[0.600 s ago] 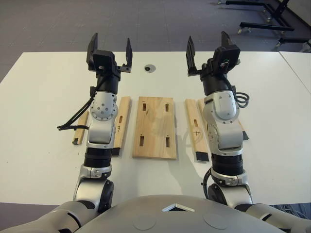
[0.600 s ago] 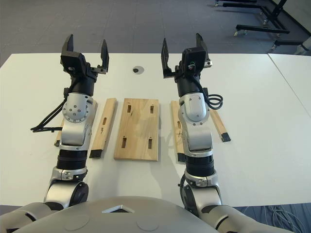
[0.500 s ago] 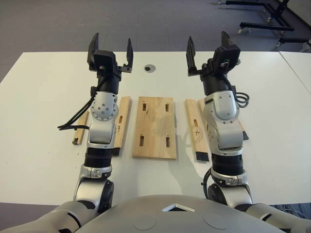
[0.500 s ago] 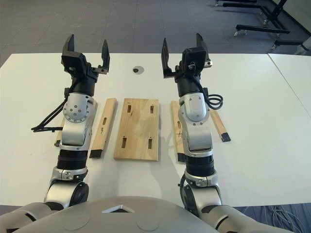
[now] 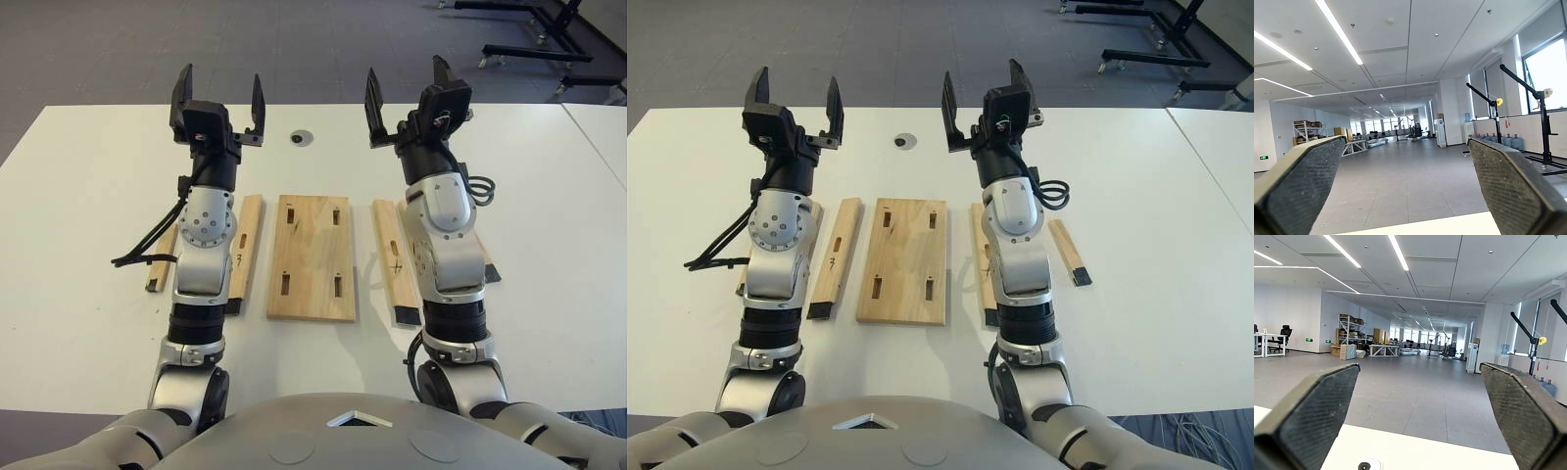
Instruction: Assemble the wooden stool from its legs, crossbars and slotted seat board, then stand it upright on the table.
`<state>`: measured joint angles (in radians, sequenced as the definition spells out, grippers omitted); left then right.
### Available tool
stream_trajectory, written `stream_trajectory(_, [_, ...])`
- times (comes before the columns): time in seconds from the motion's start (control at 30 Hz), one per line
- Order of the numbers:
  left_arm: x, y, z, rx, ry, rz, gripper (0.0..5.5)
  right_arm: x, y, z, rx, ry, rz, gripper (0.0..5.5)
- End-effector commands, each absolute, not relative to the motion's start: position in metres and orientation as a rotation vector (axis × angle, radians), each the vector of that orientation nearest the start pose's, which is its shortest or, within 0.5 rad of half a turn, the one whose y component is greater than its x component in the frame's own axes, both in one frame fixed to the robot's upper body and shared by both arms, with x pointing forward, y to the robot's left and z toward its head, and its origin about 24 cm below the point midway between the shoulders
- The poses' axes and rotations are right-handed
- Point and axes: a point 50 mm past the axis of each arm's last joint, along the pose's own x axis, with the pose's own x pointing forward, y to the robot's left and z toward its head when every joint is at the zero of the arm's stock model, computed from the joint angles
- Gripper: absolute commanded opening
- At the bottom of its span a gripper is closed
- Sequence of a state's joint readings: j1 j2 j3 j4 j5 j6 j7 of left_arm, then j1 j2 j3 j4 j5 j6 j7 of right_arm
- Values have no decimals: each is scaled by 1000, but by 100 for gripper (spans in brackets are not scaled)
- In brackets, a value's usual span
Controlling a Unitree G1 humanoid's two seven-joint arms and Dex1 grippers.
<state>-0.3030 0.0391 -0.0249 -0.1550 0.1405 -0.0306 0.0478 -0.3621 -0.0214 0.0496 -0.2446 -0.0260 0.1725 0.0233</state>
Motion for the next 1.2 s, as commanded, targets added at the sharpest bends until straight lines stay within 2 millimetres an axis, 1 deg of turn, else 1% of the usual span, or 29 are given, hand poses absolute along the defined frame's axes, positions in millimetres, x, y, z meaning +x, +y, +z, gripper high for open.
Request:
stream_trajectory(0.03, [289, 130, 159, 176, -485, -21, 459, 295, -106, 178, -33, -424, 173, 452])
stream_trajectory(0.27, [288, 130, 157, 187, -481, -29, 459, 295, -105, 177, -25, -421, 170, 452])
stream_trajectory(0.4, [290, 131, 155, 225, -471, -20, 459, 295, -107, 176, -31, -415, 162, 452])
stream_trajectory(0.5, [289, 129, 157, 229, -495, -35, 459, 294, -108, 176, -37, -418, 158, 452])
stream_trajectory(0.7, [289, 126, 155, 186, -480, -70, 459, 295, -112, 172, -22, -376, 151, 452])
stream_trajectory(0.8, [286, 126, 153, 85, -477, -89, 459, 295, -112, 171, -21, -361, 167, 452])
stream_trajectory(0.87, [285, 125, 152, 71, -473, -99, 459, 293, -118, 170, -22, -346, 174, 452])
stream_trajectory(0.9, [284, 125, 151, 77, -473, -99, 459, 291, -131, 169, -22, -326, 155, 452])
stream_trajectory(0.93, [283, 126, 150, 77, -466, -95, 459, 288, -149, 166, -31, -299, 124, 452])
stream_trajectory(0.97, [281, 127, 149, 78, -461, -87, 459, 285, -160, 164, -38, -280, 107, 452])
stream_trajectory(1.07, [274, 135, 141, 91, -422, -39, 459, 272, -208, 154, -105, -175, 76, 452])
stream_trajectory(1.13, [269, 135, 140, 91, -416, -31, 459, 260, -236, 144, -152, -67, 55, 452])
stream_trajectory(1.17, [266, 135, 141, 89, -422, -27, 459, 253, -247, 135, -164, 11, 49, 452])
stream_trajectory(1.2, [263, 135, 142, 90, -427, -22, 459, 247, -255, 128, -173, 79, 51, 452])
